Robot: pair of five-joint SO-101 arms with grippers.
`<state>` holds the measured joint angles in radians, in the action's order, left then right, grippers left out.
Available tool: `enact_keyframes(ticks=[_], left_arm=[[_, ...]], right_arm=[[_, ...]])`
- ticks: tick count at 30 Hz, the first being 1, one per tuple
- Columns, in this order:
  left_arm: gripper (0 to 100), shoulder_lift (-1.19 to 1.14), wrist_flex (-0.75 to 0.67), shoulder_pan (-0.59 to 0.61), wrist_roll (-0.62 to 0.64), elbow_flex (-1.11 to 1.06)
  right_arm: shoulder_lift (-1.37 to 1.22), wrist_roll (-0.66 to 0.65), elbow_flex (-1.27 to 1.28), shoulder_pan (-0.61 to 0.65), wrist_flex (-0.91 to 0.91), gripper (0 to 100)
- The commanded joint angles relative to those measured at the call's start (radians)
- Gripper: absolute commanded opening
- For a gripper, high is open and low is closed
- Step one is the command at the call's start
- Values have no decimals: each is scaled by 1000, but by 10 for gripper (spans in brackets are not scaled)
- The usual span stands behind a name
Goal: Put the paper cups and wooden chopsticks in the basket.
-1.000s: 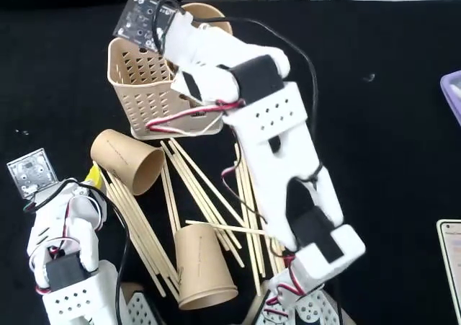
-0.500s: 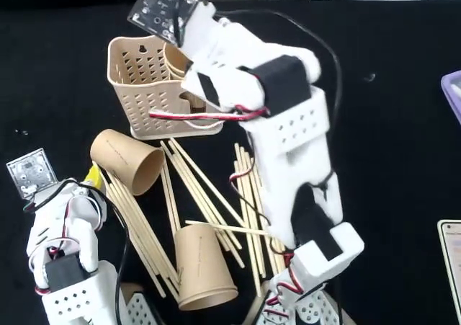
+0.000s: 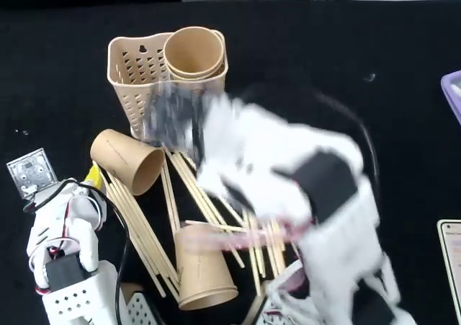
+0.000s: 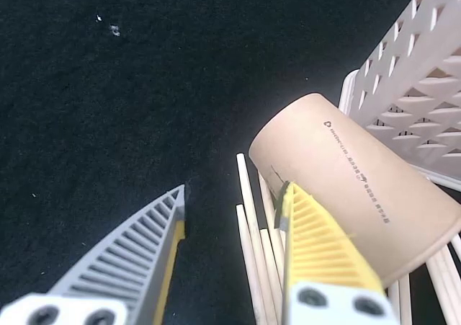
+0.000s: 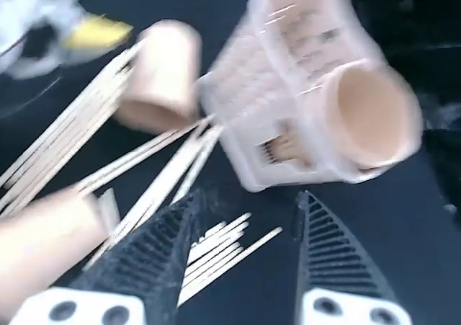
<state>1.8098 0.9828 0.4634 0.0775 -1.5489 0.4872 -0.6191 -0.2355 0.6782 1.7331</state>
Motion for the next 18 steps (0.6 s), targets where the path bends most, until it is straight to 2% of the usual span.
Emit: enact_keyframes(ticks=[1, 5, 10, 18], left_arm=[[216, 11, -25, 12, 0, 4], [216, 11, -25, 12, 0, 4], [216, 11, -26, 12, 0, 4], [216, 11, -28, 12, 0, 4]], right_arm=[[374, 9, 516, 129, -34, 204], [624, 11, 865, 212, -97, 204], [820, 11, 1124, 288, -130, 204], [894, 11, 1171, 534, -103, 202]])
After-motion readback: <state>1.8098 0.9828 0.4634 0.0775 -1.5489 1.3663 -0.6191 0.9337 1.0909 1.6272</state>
